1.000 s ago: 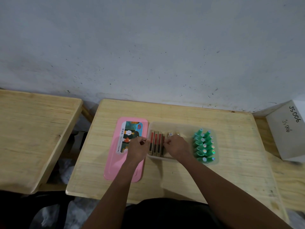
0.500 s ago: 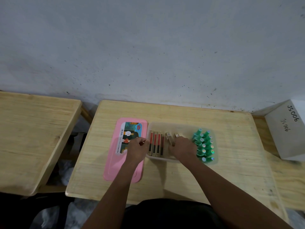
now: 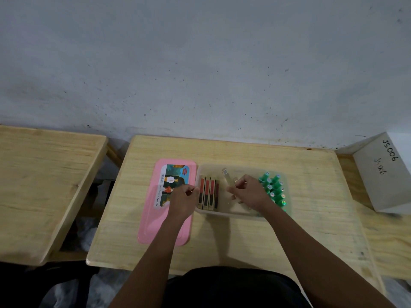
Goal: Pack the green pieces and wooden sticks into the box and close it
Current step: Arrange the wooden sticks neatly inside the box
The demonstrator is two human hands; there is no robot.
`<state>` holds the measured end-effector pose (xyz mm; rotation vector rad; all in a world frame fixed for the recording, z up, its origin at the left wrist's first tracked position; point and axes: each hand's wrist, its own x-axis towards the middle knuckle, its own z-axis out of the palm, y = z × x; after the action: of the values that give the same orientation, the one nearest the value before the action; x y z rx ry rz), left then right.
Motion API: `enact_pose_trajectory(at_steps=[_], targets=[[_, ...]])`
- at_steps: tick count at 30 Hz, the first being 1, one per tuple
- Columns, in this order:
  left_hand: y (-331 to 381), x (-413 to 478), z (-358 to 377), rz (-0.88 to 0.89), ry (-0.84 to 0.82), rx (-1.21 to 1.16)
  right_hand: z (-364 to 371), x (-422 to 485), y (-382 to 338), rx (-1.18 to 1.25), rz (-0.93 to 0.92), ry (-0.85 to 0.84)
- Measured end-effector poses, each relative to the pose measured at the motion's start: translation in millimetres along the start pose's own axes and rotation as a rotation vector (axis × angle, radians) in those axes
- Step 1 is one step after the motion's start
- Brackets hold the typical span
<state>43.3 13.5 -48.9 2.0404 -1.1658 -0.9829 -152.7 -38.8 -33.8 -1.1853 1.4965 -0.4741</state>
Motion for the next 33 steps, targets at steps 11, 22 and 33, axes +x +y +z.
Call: enact_pose_trajectory(at_steps=[11,22,33], targets=[[-0.3,-0.4,0.5,0.003,0.017,0.002,10.1,5.4,16.1,-0.305,-0.109,0.092],[0.1,-0.8,0.3,0.005,0.015,0.011,12.8,6.9,16.0,-0.145,-0.065,0.057],[2.0,-2.4,0.3,0.004,0.012,-0.022,9.6,4.9,10.6,0.185,0.217,-0.099]])
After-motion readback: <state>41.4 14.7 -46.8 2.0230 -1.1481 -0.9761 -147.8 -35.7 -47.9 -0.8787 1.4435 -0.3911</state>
